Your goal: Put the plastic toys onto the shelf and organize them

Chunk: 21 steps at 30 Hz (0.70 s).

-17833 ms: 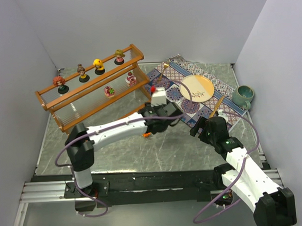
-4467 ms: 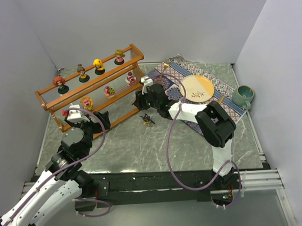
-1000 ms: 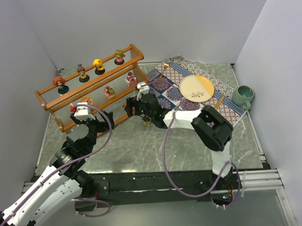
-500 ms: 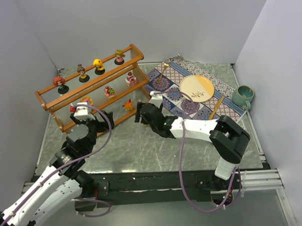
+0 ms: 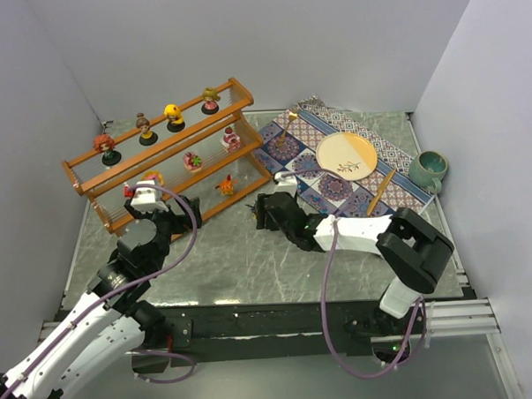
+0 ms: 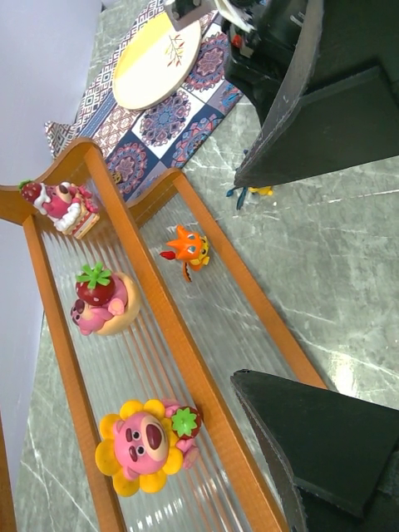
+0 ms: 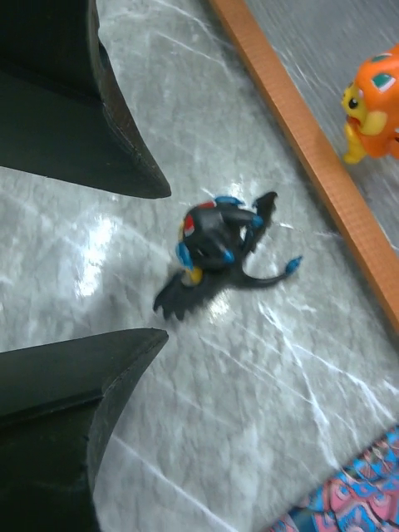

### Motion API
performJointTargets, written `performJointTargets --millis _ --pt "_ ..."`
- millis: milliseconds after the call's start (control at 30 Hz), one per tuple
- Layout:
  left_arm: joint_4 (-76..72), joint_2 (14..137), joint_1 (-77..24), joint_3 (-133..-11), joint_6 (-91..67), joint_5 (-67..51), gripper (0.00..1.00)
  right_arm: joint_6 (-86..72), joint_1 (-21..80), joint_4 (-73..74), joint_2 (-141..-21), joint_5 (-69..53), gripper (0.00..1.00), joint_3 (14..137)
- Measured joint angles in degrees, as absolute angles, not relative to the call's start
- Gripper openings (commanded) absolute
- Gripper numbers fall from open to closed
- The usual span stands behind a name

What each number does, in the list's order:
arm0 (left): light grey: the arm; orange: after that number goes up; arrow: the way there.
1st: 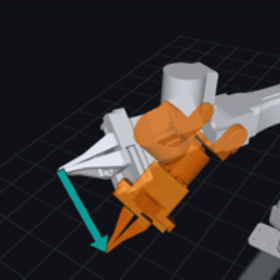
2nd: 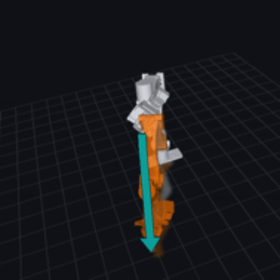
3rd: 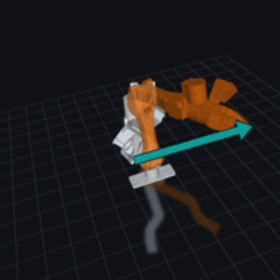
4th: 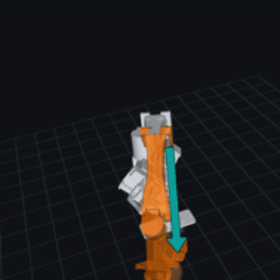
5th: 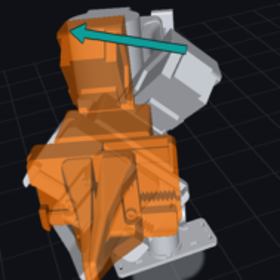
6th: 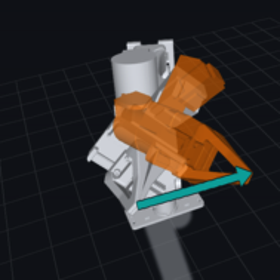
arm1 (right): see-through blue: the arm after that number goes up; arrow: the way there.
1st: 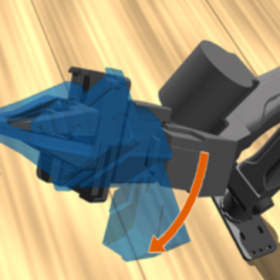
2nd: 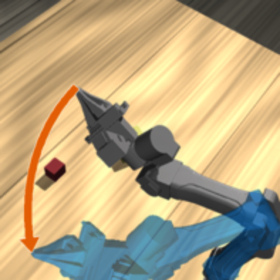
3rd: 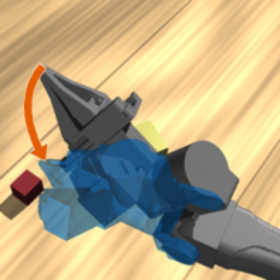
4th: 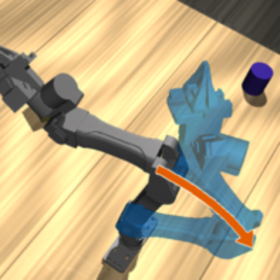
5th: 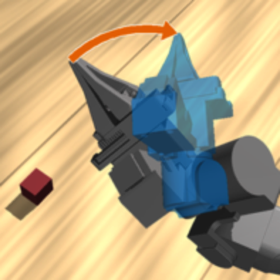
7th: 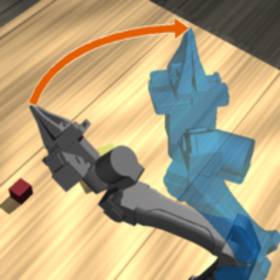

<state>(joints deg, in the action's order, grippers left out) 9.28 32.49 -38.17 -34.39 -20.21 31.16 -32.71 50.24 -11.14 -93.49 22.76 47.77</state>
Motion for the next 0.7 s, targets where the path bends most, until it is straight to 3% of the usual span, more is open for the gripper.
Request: performJointTargets --millis 300,700 --pt "8.0 38.7 -38.2 -34.5 -21.2 25.2 0.97 -28.9 47.4 -13.7 -85.4 18.7 0.73 41.7" --pt "-0.1 68.8 -46.9 -42.7 -27.4 21.0 0.96 -30.7 38.2 -14.0 -65.3 19.0 0.75 27.8"
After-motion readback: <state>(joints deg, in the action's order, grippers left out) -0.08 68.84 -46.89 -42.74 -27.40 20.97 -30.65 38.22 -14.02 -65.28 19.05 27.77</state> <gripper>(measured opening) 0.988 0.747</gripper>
